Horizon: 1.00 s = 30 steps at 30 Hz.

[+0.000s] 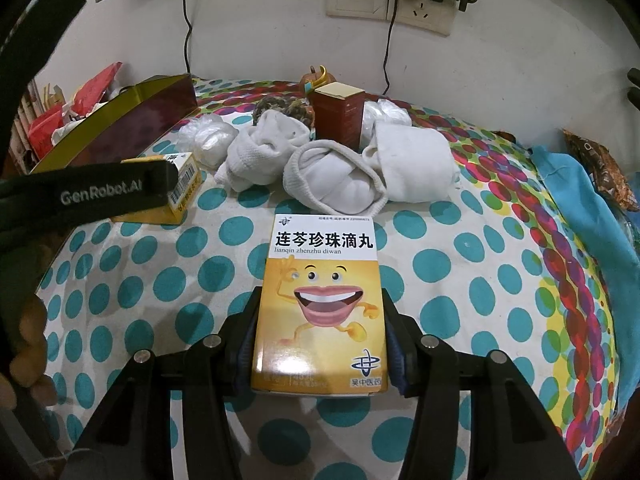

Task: Organize objects
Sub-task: 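Lift the yellow medicine box with the right tool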

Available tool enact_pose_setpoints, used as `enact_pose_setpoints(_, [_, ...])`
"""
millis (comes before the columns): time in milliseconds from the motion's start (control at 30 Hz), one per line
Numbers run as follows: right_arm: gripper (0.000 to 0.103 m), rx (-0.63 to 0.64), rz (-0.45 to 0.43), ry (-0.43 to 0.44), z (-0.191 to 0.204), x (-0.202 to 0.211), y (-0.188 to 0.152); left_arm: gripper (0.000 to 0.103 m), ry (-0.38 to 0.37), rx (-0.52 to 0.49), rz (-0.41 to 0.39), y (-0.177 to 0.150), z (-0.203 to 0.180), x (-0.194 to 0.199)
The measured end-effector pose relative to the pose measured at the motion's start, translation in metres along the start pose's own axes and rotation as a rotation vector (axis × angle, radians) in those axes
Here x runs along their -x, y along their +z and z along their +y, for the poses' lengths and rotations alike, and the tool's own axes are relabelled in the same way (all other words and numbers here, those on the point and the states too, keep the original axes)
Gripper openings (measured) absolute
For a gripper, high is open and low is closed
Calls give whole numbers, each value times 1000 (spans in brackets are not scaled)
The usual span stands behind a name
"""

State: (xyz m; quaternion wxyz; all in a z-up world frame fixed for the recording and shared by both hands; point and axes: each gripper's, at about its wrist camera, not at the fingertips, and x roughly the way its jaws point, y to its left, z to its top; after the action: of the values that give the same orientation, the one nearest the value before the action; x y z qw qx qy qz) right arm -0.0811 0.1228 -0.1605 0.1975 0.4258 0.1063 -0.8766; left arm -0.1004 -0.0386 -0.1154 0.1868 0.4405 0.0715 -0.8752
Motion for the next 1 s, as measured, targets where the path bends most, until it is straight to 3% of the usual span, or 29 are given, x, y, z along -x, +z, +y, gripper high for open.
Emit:
enact_pose_setpoints(133, [50, 0, 0, -1, 0, 0, 0, 82, 7, 33, 1, 3, 4, 0])
enact_pose_setpoints(233, [50, -1, 0, 1, 0, 0, 0, 82, 14, -72, 13, 7, -5, -1])
enact_pose_setpoints(400, [50, 0, 0, -1, 0, 0, 0, 82, -64, -218, -2, 26, -1, 1])
enact_pose_setpoints(467, [50, 0, 0, 0, 0, 0, 0, 82, -154, -297, 68, 40, 3, -3])
enact_pose_setpoints(533, [50, 1, 0, -1, 0, 0, 0, 82, -267, -455, 112, 49, 3, -3])
enact_pose_setpoints(633, [50, 0, 0, 0, 0, 0, 0, 82, -253, -774, 92, 45, 1, 1])
enact_pose_setpoints(767, [50, 0, 0, 0, 0, 0, 0, 82, -229, -1033, 90, 32, 2, 3])
enact_pose_setpoints(867, [50, -1, 0, 1, 0, 0, 0, 82, -226, -1092, 109, 31, 3, -4])
enact_pose_setpoints(1000, [50, -1, 0, 2, -1, 0, -1, 83, -316, -1089, 163, 38, -1, -10])
